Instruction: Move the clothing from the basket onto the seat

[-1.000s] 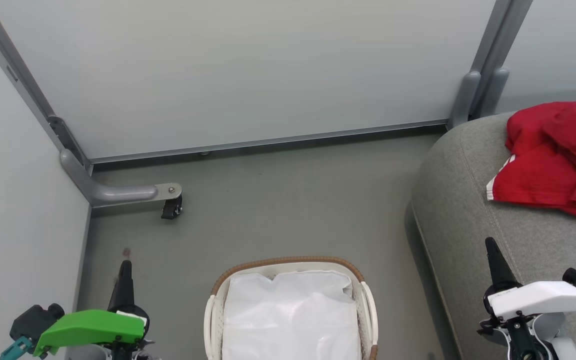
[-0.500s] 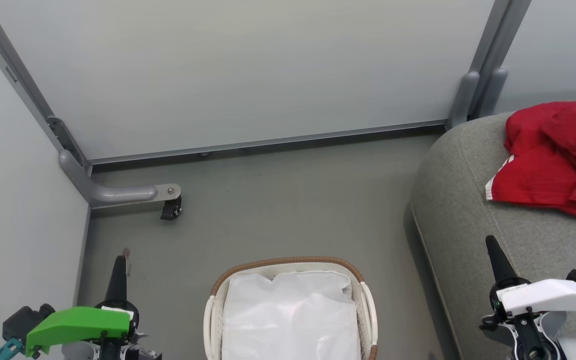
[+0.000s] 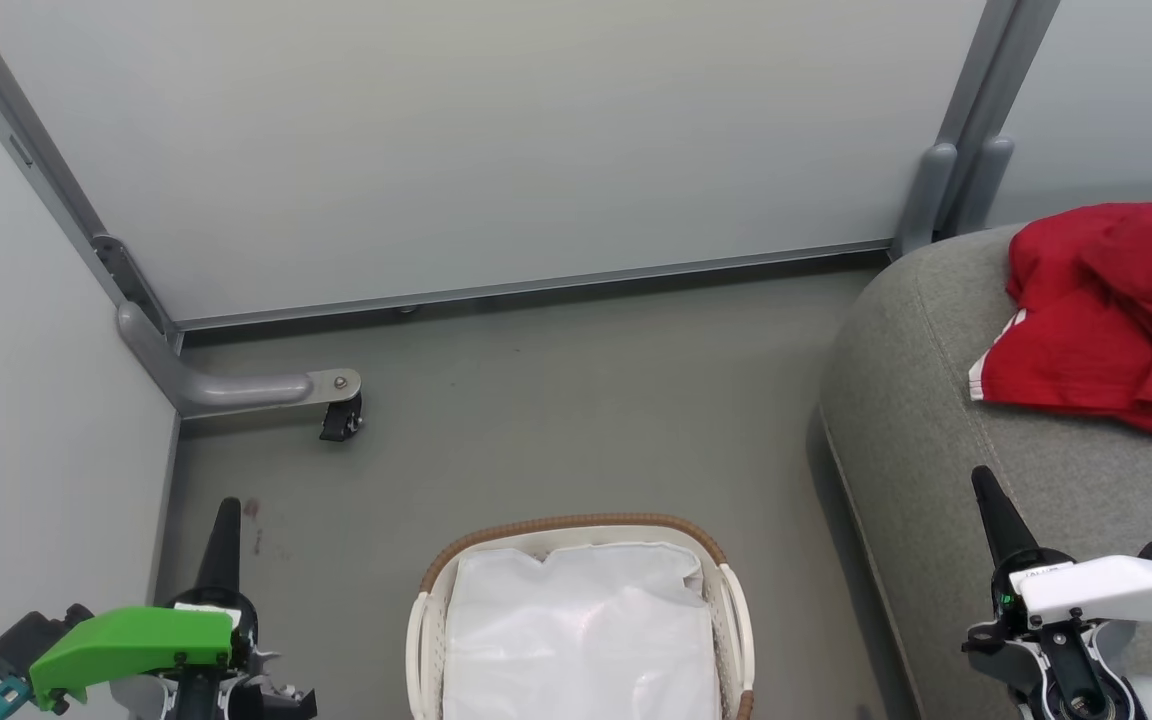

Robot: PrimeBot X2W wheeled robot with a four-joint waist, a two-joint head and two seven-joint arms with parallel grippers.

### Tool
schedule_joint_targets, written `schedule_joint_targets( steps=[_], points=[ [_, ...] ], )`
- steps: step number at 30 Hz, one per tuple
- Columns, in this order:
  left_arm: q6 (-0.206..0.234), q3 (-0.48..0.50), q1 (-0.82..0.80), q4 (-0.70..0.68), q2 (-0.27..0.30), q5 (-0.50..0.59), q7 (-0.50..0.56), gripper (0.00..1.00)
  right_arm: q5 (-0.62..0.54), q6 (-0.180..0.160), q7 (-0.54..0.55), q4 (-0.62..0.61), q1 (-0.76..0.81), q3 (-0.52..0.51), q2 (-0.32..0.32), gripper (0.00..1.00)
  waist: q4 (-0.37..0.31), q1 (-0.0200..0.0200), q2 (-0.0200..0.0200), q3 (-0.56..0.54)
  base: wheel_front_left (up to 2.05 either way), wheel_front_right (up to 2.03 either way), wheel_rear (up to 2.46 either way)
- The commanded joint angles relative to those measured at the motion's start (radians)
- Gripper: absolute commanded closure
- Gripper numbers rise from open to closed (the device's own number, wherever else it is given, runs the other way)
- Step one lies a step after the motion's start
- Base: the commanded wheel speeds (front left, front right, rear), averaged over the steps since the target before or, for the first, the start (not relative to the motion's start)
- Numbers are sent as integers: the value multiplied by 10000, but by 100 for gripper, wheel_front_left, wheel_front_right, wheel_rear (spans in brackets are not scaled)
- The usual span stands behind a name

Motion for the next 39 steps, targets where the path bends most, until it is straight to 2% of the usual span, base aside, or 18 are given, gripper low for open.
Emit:
schedule_joint_targets(
  steps=[1,39],
  points=[
    [-71,67,-235,-97,22,-203,57,100,256,-4,66,-101,-175,-55,-62,100,-2,0,0,-2,0,0,0],
    [-193,578,-385,-313,23,-2491,759,100,2867,-5,769,-256,-178,-225,-84,100,-62,0,0,-38,0,0,0]
  ],
)
